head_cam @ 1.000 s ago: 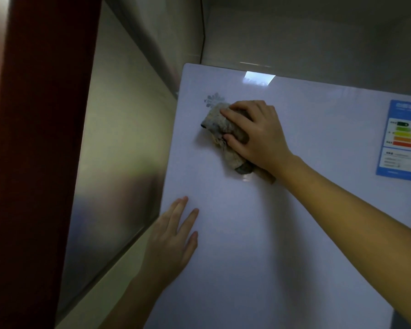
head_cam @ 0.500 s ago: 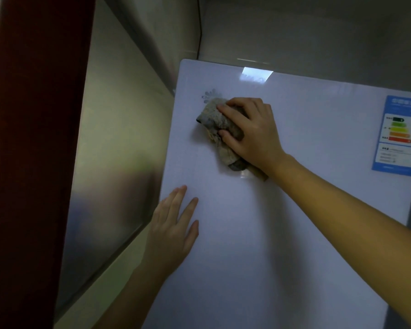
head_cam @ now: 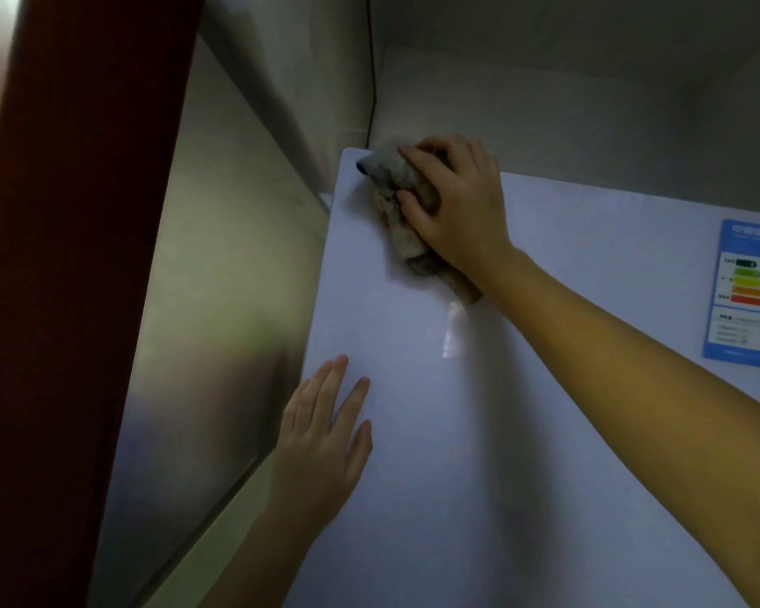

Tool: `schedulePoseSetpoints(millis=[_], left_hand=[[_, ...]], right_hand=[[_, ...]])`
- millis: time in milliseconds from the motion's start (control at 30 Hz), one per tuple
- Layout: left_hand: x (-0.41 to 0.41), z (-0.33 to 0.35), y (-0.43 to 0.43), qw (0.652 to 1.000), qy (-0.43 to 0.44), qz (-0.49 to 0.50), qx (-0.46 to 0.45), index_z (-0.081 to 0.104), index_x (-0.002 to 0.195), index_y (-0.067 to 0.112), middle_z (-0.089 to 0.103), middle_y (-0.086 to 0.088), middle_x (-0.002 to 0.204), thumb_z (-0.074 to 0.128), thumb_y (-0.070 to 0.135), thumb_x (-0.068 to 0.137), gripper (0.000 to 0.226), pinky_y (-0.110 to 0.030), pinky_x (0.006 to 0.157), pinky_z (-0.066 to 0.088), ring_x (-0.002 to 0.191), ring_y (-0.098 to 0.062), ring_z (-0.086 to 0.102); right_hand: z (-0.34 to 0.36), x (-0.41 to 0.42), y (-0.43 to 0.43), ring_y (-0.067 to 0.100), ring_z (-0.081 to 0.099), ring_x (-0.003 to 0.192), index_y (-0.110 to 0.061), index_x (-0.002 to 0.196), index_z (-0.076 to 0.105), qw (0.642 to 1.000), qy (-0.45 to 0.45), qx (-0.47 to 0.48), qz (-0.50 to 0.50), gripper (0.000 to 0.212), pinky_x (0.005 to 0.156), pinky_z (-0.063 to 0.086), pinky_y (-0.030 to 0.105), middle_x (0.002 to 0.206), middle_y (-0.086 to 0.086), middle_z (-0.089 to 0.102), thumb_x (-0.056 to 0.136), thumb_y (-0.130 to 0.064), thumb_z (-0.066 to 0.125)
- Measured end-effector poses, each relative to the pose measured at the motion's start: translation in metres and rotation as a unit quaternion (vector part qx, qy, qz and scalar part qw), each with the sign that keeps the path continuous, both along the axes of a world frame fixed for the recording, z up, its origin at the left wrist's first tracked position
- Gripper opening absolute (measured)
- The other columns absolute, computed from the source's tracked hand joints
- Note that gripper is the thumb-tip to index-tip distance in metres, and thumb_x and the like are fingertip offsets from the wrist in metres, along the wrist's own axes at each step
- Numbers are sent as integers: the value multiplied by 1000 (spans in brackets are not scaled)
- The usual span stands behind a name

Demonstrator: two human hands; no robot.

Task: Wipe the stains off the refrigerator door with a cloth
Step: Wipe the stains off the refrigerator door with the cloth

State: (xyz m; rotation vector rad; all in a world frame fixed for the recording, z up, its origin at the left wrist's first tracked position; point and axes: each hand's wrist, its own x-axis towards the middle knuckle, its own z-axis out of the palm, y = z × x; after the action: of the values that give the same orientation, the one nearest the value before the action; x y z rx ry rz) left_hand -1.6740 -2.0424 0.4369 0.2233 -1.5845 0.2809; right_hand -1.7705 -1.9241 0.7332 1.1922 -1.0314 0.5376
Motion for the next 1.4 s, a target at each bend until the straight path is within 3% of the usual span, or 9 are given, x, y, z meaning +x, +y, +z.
schedulePoseSetpoints(millis=[133,300,400,667,800,1033,1100,1233,1400], left_hand=[[-1,-2,-1,1000,-4,4,7,55,144,14,46,-16,157,54,33,98,50,-47,116,37,147,-30,39],[-1,-3,-1,1000,-6,0,9,55,144,12,46,-18,156,52,33,100,49,-49,115,39,147,-31,39],[0,-3,0,1000,-10,-2,13,56,144,12,45,-17,157,50,35,100,50,-48,117,37,148,-30,37],[6,0,-1,1000,-20,13,-4,59,142,10,46,-17,156,50,33,100,49,-46,116,36,144,-32,42],[9,4,4,999,-25,33,1,61,139,9,48,-19,154,48,34,100,49,-47,113,36,140,-36,46],[0,28,26,999,-24,39,1,58,140,8,45,-21,156,50,36,98,52,-49,114,33,144,-37,41],[-3,30,28,998,-42,46,10,56,142,9,43,-19,158,46,39,99,54,-48,116,32,145,-37,41],[-2,30,24,996,-63,60,12,54,144,11,44,-19,157,35,45,104,56,-47,114,32,144,-35,42],[1,35,27,994,-66,83,6,60,139,8,49,-21,154,45,40,99,53,-45,110,35,140,-37,46]], right_hand=[[-20,19,-31,31,58,112,-16,128,67,1000,4,27,1,48,90,46,42,124,13,64,87,-39,66],[-79,17,-39,31,56,117,-14,133,64,982,112,152,-18,49,95,42,41,130,15,63,91,-39,64],[-83,3,-21,32,59,114,-12,132,65,977,144,159,-24,46,91,43,41,128,15,64,92,-35,65],[-21,-42,56,31,57,117,-17,134,64,999,-28,-23,-10,45,93,43,39,129,11,62,91,-32,66],[-36,-49,73,30,54,117,-17,133,64,995,-87,-55,-5,47,91,37,34,129,10,61,89,-31,67],[-116,-55,72,35,64,110,-14,130,68,977,144,152,-38,38,90,49,43,125,14,68,95,-27,66],[-111,-59,76,35,64,110,-14,131,68,974,157,156,-37,38,90,49,43,125,14,68,95,-27,65],[-60,-75,91,34,58,110,-15,131,68,995,83,48,-29,42,87,45,42,125,14,66,91,-27,66],[5,-88,114,34,55,117,-18,137,61,997,-57,-52,-11,48,96,38,39,130,11,60,92,-35,63]])
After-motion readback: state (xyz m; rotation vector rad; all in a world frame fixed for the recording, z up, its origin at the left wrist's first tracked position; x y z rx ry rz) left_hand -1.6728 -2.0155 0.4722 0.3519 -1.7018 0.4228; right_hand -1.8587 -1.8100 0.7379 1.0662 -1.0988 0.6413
